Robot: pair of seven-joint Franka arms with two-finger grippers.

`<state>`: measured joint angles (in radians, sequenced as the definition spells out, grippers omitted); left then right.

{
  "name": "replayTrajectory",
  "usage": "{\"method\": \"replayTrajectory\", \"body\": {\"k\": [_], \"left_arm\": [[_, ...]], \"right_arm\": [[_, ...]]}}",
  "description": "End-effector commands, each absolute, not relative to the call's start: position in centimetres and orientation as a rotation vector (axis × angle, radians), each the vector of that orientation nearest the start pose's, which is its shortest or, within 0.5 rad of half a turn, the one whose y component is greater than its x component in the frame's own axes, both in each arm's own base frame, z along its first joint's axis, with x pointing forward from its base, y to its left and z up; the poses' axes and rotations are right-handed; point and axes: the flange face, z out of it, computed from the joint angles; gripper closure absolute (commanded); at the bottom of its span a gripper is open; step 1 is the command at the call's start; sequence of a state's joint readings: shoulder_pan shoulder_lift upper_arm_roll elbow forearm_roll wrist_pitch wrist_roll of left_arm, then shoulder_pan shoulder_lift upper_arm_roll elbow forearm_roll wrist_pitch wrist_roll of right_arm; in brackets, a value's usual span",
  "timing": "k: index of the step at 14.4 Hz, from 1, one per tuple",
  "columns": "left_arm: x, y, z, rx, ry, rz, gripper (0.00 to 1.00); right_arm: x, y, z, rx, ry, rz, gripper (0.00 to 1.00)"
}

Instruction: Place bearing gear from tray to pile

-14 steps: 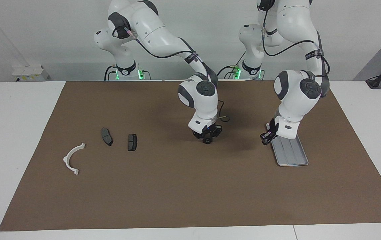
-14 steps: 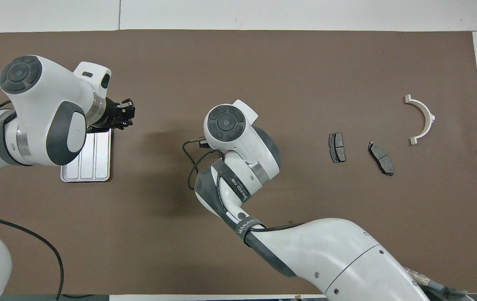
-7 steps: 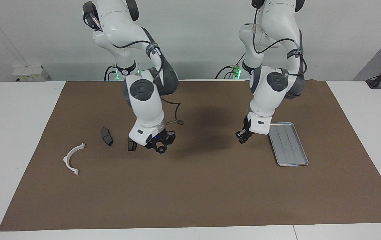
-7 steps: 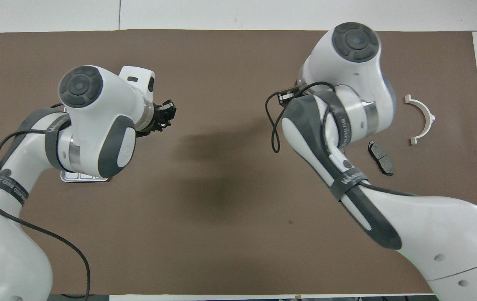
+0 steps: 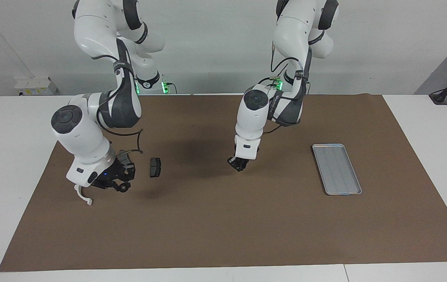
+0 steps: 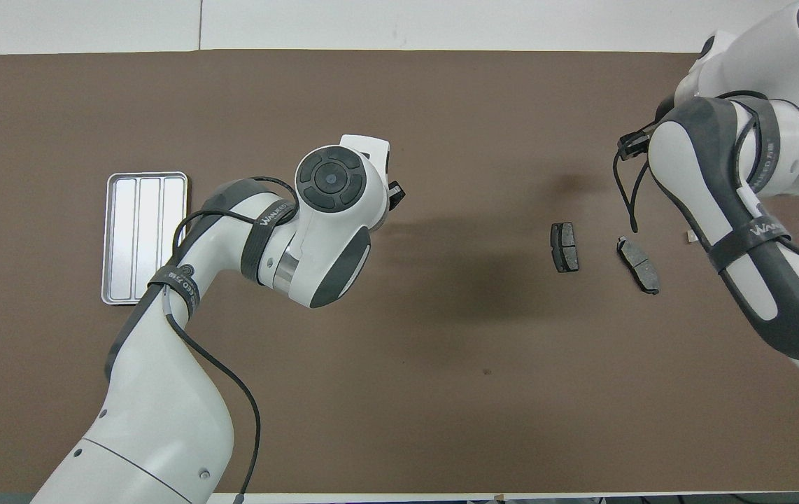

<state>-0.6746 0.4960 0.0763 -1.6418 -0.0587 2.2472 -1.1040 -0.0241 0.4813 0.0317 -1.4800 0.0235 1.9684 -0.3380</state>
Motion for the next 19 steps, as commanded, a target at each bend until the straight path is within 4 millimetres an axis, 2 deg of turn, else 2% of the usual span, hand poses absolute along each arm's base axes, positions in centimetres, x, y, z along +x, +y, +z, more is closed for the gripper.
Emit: {"method": "replayTrajectory", "body": {"k": [1,5,6,9,12,13,14,15,17,18,19], "left_arm": [[57.3,-38.8,33.4,-3.1,-0.848,-0.157,1.0],[56.6,-37.2,30.6,-3.058,-0.807,-0.16,1.0],[56.1,-37.3,29.9,-3.058,-0.796,-0.158,1.0],[56.1,-37.5,29.4,-3.06,-0.794,-0.157,1.0],[56.0,-37.4,28.5,-3.056,-0.793,-0.154,1.0],[56.1,-37.3,28.5,-3.055,-0.797,-0.152,0.72],[56.1,-37.3,28.5,-3.052,-0.796,-0.148,0.17],[56.2,-37.3,28.9,-3.048,-0.798,-0.146,0.0],[56.7,-36.7,30.3,-3.029,-0.812,-0.127,0.0],[56.9,-35.8,32.1,-3.018,-0.826,-0.116,0.0],[57.2,-34.5,34.2,-3.013,-0.851,-0.114,0.0]], "right_arm": [[68.7,0.3,38.2,-3.074,-0.554,-0.003,1.0],[67.8,-0.8,33.8,-3.096,-0.57,-0.011,1.0],[67.6,-0.8,33.0,-3.103,-0.578,-0.004,1.0],[67.0,-1.9,31.1,-3.113,-0.566,0.001,1.0],[66.5,-2.2,29.8,-3.113,-0.566,-0.009,1.0],[66.3,-2.1,29.5,-3.113,-0.567,-0.011,1.0],[66.1,-2.1,29.1,-3.112,-0.566,-0.014,1.0],[65.9,-2.2,28.7,-3.113,-0.563,-0.012,1.0],[65.7,-2.3,28.5,-3.115,-0.535,-0.003,1.0],[65.6,-2.3,28.5,-3.117,-0.516,0.009,0.95],[65.5,-2.3,28.4,-3.121,-0.479,0.025,0.38]]}}
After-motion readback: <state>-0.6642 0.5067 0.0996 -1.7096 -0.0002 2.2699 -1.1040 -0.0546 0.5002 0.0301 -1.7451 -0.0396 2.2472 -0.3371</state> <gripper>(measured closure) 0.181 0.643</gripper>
